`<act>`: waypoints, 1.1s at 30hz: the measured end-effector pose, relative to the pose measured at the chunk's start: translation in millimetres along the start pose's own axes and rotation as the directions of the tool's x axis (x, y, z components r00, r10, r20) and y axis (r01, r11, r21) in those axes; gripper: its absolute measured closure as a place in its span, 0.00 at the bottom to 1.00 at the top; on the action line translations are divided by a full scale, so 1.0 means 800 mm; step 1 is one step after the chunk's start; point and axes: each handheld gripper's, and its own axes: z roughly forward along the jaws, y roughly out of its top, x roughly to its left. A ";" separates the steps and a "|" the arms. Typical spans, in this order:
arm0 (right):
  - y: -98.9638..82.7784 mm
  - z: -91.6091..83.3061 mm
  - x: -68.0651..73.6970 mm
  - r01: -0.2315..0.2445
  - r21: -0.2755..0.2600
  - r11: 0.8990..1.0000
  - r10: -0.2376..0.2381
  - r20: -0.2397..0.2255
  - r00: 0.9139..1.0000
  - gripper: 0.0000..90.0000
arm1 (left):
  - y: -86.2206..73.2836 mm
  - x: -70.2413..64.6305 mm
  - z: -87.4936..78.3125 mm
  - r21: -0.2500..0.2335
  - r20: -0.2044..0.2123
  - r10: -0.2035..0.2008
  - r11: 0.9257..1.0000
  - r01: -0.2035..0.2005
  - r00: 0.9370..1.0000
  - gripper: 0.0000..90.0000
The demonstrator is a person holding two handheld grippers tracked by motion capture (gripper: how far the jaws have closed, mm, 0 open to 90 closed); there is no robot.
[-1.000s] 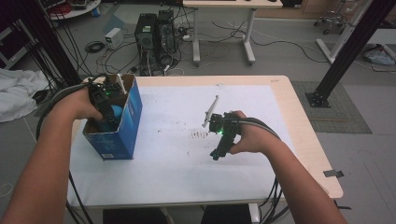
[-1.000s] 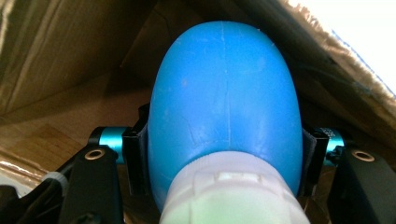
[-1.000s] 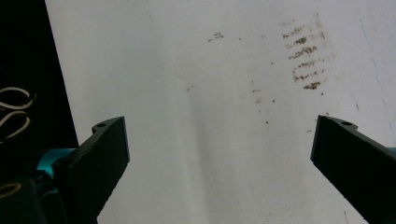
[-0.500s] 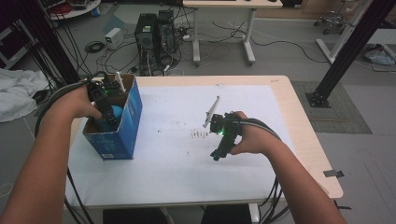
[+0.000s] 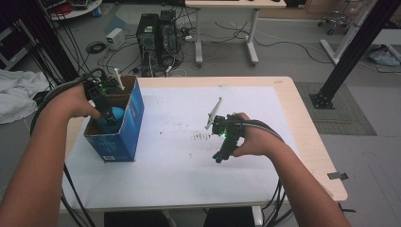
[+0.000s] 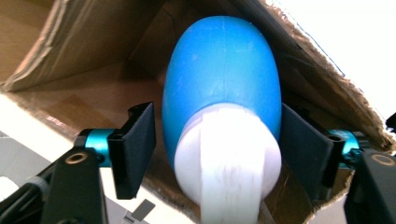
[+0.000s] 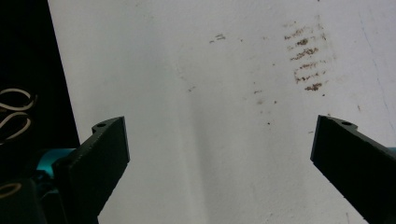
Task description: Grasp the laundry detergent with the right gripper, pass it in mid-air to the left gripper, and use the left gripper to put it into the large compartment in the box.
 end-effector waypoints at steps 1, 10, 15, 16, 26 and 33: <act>0.000 0.000 0.000 0.000 0.000 1.000 0.000 0.000 1.000 0.04 | -0.001 -0.001 -0.005 -0.005 0.003 -0.001 1.000 0.001 1.000 0.33; 0.001 -0.002 -0.001 0.001 0.001 1.000 -0.001 -0.006 1.000 0.04 | -0.002 -0.008 -0.026 -0.013 -0.016 0.007 1.000 -0.007 1.000 0.29; 0.002 -0.005 -0.001 -0.001 -0.004 1.000 0.001 -0.005 1.000 0.04 | -0.005 -0.015 -0.038 -0.023 0.006 0.053 0.998 -0.052 0.999 0.21; 0.002 -0.006 -0.001 0.001 -0.007 1.000 -0.001 -0.011 1.000 0.04 | -0.005 -0.017 -0.041 -0.026 0.002 0.062 0.998 -0.062 0.998 0.21; 0.007 -0.009 0.001 0.001 -0.023 1.000 -0.002 -0.024 1.000 0.04 | -0.010 -0.032 -0.073 -0.046 -0.035 0.101 0.994 -0.102 0.994 0.15; 0.011 -0.016 0.002 0.006 -0.016 1.000 -0.006 -0.019 1.000 0.04 | -0.004 -0.047 -0.091 -0.047 -0.043 0.161 0.986 -0.162 0.986 0.13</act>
